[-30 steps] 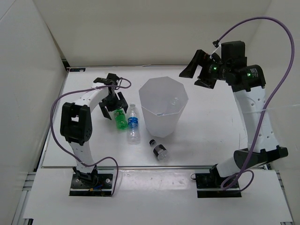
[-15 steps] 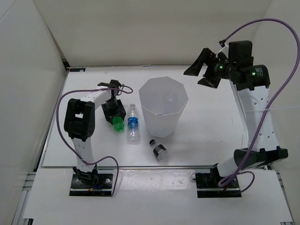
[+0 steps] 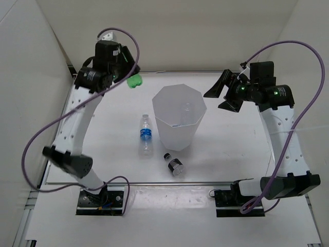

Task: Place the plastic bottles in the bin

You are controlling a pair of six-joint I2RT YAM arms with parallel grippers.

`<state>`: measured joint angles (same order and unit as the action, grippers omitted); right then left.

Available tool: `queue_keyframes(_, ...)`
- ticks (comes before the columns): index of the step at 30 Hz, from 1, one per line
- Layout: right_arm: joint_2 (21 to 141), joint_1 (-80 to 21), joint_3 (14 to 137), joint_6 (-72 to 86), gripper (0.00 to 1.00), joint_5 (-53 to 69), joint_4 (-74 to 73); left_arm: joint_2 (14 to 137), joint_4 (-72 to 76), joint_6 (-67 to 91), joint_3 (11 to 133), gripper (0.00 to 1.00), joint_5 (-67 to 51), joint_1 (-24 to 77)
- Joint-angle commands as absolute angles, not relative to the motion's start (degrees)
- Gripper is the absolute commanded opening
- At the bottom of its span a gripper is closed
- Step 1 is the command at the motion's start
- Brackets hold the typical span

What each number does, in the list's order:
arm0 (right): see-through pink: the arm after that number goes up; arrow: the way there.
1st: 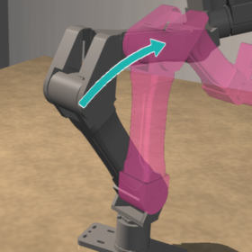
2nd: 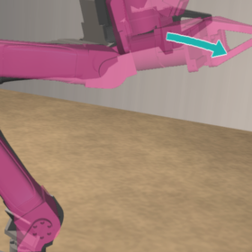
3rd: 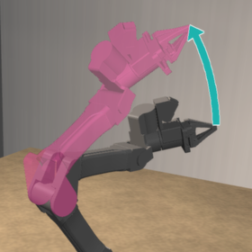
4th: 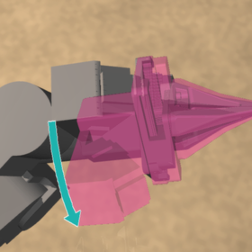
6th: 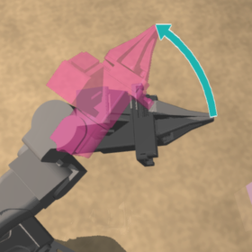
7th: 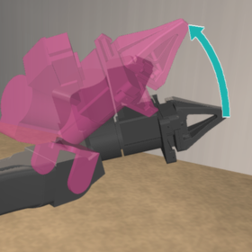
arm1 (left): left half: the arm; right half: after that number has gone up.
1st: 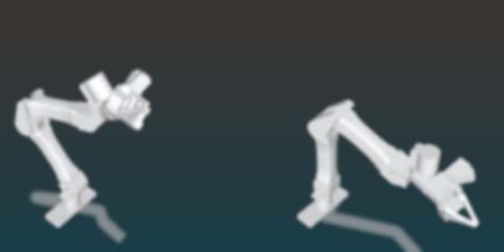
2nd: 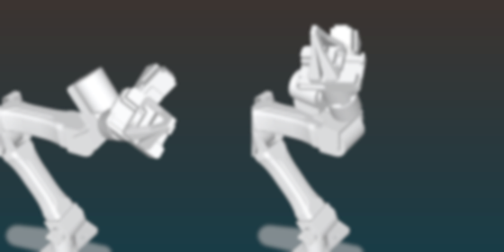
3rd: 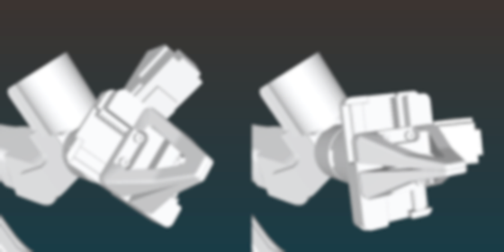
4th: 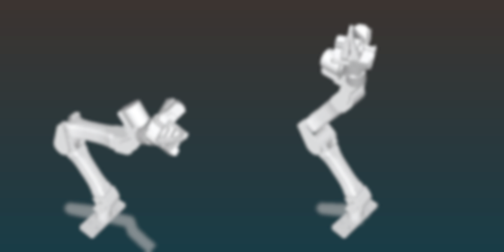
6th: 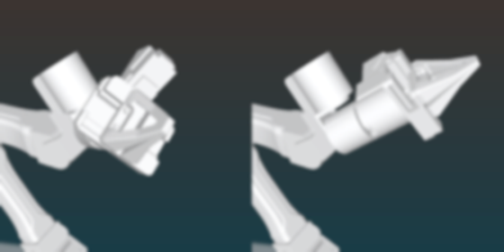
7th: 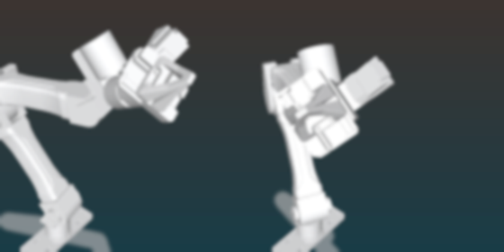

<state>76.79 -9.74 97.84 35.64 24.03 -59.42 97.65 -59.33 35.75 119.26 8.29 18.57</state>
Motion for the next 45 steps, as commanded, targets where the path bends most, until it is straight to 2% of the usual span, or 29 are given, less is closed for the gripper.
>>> queue_keyframes(1, 74.88, -9.32, 95.37, 36.04, 0.96, 23.21, -56.78, 88.01, -45.83, 31.04, 112.28, 0.66, 6.69, 26.96)
queue_keyframes(8, 73.83, -9.32, 94.04, 35.51, 0.95, 20.3, -56.78, 91.05, -42.71, 23.29, 107.85, 0.72, 12.11, 41.91)
queue_keyframes(10, 73.83, -8.79, 94.04, 35.51, 0.93, 20.3, -57.3, 91.66, -42.71, 22.68, 107.84, 0.84, 15.8, 44.81)
queue_keyframes(11, 73.31, -8.79, 94.04, 34.99, 0.93, 20.3, -57.3, 91.67, -43.5, 22.68, 109.84, 0.99, 20.95, 45.78)
queue_keyframes(16, 72.16, -8.27, 92.12, 34.98, 0.93, 19.78, -57.3, 89.31, -45.18, 18.64, 116.02, 1.0, 28.91, 48.25)
queue_keyframes(19, 71.64, -8.26, 91.49, 34.98, 0.93, 19.78, -57.3, 84.3, -45.18, 17.93, 111.03, 1.0, 35.41, 47.73)
queue_keyframes(20, 71.63, -8.26, 90.97, 34.98, 0.93, 19.78, -57.3, 82.72, -44.57, 20.19, 108.31, 1.0, 35.42, 44.77)
queue_keyframes(22, 71.11, -8.26, 90.97, 34.98, 0.95, 19.25, -57.3, 78.76, -45.26, 24.5, 99.26, 1.0, 26.77, 39.06)
queue_keyframes(24, 71.1, -8.26, 90.35, 34.46, 0.95, 19.25, -57.3, 78.05, -47.18, 26.88, 91.72, 1.0, 12.83, 29.38)
queue_keyframes(26, 70.58, -8.26, 89.74, 34.45, 0.95, 19.25, -57.3, 77.35, -47.03, 28.56, 86.51, 1.0, 8.72, 25.07)
queue_keyframes(27, 70.58, -8.26, 89.74, 34.45, 0.95, 19.25, -57.3, 75.86, -42.84, 28.56, 80.31, 1.0, 4.52, 24.18)
queue_keyframes(30, 70.05, -8.26, 89.21, 34.45, 0.95, 19.25, -57.3, 76.72, -35.8, 28.56, 71.93, 1.0, -4.36, 21.09)
queue_keyframes(35, 69.43, -8.26, 88.68, 34.45, 0.95, 19.78, -57.83, 82.26, -31.47, 27.95, 67.51, 1.0, -5.1, 21.09)
queue_keyframes(45, 67.32, -8.26, 86.48, 33.93, 0.97, 19.78, -57.83, 95.0, -29.18, 26.89, 66.36, 1.0, -5.19, 24.25)
